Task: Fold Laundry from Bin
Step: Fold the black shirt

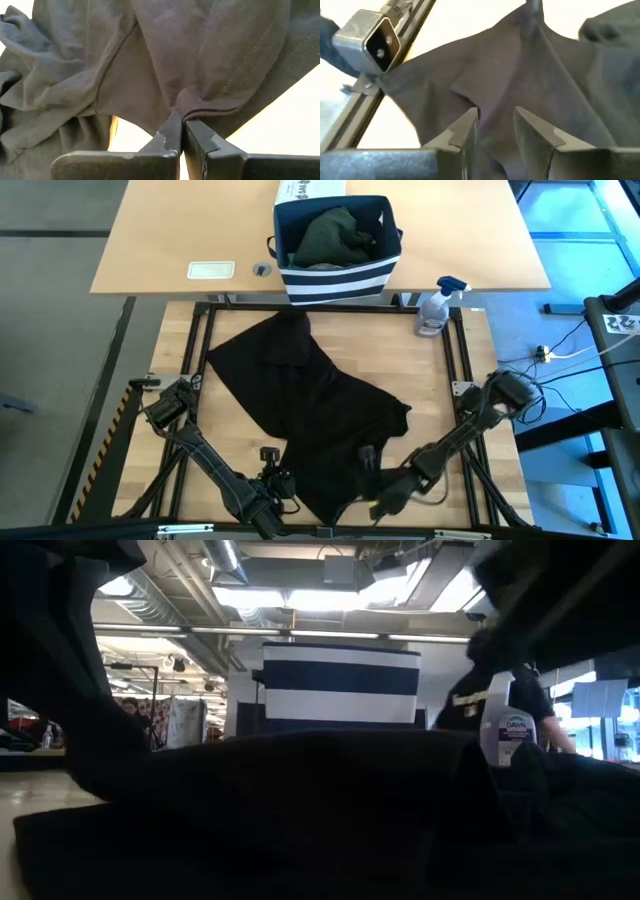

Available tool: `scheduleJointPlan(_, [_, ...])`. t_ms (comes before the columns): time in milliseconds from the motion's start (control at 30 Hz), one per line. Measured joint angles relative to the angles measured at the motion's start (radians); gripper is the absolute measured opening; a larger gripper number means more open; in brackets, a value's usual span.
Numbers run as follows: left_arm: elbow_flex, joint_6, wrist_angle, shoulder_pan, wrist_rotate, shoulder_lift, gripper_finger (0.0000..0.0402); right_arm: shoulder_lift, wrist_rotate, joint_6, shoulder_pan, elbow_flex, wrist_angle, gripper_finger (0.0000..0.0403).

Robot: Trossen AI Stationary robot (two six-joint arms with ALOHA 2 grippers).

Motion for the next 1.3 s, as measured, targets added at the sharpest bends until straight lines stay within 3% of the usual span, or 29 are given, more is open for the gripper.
scheduleJointPlan(267, [0.000, -0.003, 0.010, 0.000, 0.024, 0.000, 0.0000, 0.157, 0.001, -0.128, 0.017, 0.245, -0.208, 0.0133])
scheduleJointPlan(400, [0.000, -0.003, 0.015, 0.000, 0.024, 0.000, 0.0000, 0.195, 0.016, -0.140, 0.015, 0.271, -0.232, 0.0167])
scheduleJointPlan(567, [0.000, -0.003, 0.016, 0.000, 0.024, 0.000, 0.0000, 0.206, 0.124, -0.164, 0.014, 0.270, -0.249, 0.0223])
scheduleJointPlan(700, [0.000, -0.002, 0.016, 0.000, 0.024, 0.000, 0.0000, 0.211, 0.164, -0.203, 0.014, 0.271, -0.248, 0.0243])
scheduleJointPlan(933, [0.000, -0.003, 0.016, 0.000, 0.024, 0.000, 0.0000, 0.264, 0.213, -0.291, 0.014, 0.271, -0.233, 0.0229])
scheduleJointPlan(1300, [0.000, -0.002, 0.016, 0.001, 0.024, 0.000, 0.0000, 0.277, 0.238, -0.348, 0.014, 0.271, -0.077, 0.0170])
